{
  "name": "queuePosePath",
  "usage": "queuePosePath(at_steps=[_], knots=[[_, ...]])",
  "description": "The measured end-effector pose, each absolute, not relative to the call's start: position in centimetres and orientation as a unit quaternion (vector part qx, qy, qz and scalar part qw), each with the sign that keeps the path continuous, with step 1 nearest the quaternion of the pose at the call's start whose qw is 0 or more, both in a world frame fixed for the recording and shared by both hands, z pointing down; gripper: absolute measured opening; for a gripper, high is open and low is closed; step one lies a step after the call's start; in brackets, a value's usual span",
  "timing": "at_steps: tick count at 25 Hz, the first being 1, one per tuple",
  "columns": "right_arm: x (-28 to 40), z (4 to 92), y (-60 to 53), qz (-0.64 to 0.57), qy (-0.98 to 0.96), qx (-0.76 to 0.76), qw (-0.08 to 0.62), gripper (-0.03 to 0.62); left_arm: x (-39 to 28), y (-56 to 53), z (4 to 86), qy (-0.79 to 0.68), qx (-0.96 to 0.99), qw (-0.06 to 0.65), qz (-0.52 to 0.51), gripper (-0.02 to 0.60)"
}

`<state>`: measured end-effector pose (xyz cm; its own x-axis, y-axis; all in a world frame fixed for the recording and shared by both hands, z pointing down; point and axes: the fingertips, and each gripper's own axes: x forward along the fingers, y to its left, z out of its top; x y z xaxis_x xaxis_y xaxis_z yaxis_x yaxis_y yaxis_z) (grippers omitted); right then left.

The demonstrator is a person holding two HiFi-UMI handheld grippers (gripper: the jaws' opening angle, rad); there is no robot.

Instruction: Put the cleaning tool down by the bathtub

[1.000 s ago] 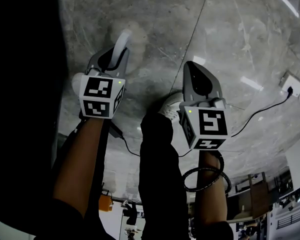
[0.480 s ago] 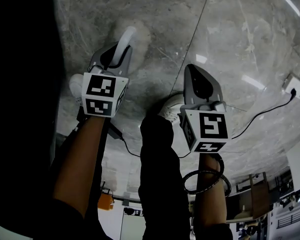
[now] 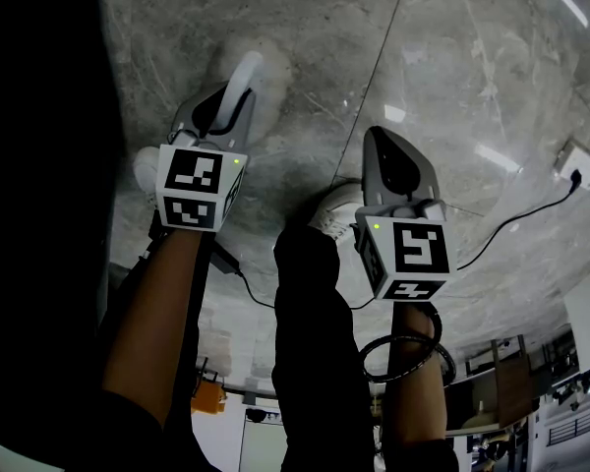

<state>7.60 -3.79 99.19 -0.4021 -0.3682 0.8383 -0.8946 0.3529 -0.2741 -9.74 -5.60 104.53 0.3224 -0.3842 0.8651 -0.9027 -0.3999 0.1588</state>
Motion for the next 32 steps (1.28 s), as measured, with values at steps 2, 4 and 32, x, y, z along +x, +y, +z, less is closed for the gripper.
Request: queuePosePath(at_steps=[2, 4, 32], knots=[[7.6, 99.0, -3.9, 0.38, -0.746, 0.423, 0.347, 0.024, -9.6, -5.6, 104.4, -0.428, 0.746, 0.333, 0.386, 0.089], [7.6, 98.8, -3.9, 0.378, -0.746, 0.423, 0.348, 0.023, -9.4, -5.6, 104.2, -0.423, 0.751, 0.332, 0.384, 0.114], [4.6, 86.4, -6.1, 0.344, -0.765, 0.436, 0.327, 0.023, -9.6, -7.3, 91.6, -0.44, 0.764, 0.323, 0.346, 0.152]])
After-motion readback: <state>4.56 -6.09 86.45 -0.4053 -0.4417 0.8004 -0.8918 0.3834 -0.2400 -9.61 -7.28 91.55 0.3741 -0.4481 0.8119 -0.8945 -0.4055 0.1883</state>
